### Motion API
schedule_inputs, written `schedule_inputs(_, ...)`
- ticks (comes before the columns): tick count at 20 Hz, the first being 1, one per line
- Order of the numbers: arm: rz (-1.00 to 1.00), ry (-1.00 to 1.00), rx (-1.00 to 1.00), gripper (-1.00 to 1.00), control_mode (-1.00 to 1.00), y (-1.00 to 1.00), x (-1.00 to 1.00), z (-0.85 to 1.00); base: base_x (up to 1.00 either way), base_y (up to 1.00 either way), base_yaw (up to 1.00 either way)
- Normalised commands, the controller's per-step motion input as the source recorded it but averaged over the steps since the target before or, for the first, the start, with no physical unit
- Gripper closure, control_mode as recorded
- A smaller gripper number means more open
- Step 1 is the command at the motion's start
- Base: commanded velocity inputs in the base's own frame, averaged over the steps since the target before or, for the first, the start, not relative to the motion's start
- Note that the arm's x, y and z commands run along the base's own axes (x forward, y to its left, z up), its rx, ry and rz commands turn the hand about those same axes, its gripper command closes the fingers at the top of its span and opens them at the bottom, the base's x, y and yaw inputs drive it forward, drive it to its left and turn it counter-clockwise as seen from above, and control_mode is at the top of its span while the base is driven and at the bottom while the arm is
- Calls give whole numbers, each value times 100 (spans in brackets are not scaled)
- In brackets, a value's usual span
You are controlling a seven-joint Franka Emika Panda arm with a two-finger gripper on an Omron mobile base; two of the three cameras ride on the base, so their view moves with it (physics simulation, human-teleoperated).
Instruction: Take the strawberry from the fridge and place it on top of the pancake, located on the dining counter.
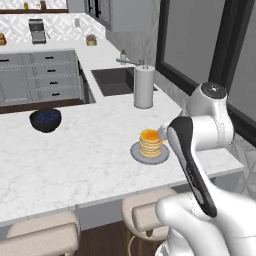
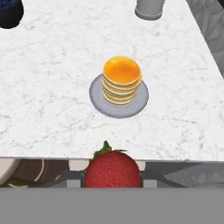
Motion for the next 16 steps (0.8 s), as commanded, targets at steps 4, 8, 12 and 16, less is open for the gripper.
schedule_inputs(4,8,0,0,100,-100,0,100,17,0,0,0)
schedule_inputs(8,1,5,-1,100,-100,-10,100,-41,0,0,0)
schedule_inputs(12,0,12,0,100,-100,-6,100,-63,0,0,0)
schedule_inputs(16,0,1,0,100,-100,0,97,-26,0,0,0)
